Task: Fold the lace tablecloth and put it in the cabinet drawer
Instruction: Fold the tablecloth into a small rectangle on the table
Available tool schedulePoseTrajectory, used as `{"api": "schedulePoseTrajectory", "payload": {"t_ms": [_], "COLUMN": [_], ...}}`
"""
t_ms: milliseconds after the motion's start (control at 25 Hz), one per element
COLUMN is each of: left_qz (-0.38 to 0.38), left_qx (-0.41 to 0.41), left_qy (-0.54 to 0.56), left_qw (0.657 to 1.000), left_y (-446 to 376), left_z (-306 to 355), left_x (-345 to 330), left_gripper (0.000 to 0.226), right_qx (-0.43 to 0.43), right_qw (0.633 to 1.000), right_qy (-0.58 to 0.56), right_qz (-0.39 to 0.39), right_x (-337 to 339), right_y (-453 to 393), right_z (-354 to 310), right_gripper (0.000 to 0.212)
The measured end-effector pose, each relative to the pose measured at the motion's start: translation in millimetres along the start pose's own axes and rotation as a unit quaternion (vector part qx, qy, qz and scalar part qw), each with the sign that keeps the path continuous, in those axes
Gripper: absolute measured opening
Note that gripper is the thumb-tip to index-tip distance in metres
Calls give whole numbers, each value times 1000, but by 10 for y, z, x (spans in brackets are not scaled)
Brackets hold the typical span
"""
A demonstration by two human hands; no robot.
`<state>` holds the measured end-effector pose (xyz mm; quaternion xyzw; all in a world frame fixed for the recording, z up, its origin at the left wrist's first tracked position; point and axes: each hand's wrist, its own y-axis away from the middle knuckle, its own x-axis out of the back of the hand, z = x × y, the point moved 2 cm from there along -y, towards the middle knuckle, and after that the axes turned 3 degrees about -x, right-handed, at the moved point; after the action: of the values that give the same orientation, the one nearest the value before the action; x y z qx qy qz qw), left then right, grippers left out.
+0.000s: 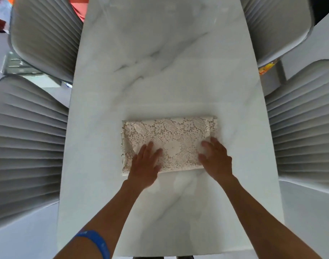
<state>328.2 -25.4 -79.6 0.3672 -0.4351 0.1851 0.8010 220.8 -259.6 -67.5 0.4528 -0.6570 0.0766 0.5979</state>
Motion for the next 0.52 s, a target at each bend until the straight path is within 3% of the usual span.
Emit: {"api": "schedulePoseTrajectory", "payload": {"t_ms": [120,240,360,440,520], "left_qz": [-10,-17,-46,-87,-72], "left_qx": [-14,-12,22,74,125], "left_qy": [4,-4,39,144,275], "left_qw": [1000,1000,998,983,950], "left_y": [-48,-29,-45,-62,-28], "left_z": [-76,-51,16,97,214], "left_x": [-14,-1,25,161,343], "left_gripper": [60,64,65,68,71], "right_qx": [-132,-232,-193,-120,-29], "right_qw": [980,921,875,879,893], "right_qy": [-143,-314,-441,-459,-447], "right_qz": [45,4,-52,-50,-35], "right_x": [54,182,341,494,667], "right_y": [-102,-216,-174,-12,216], "right_z": [37,82,47,-58,-183], "right_gripper": [65,76,37,23,19]}}
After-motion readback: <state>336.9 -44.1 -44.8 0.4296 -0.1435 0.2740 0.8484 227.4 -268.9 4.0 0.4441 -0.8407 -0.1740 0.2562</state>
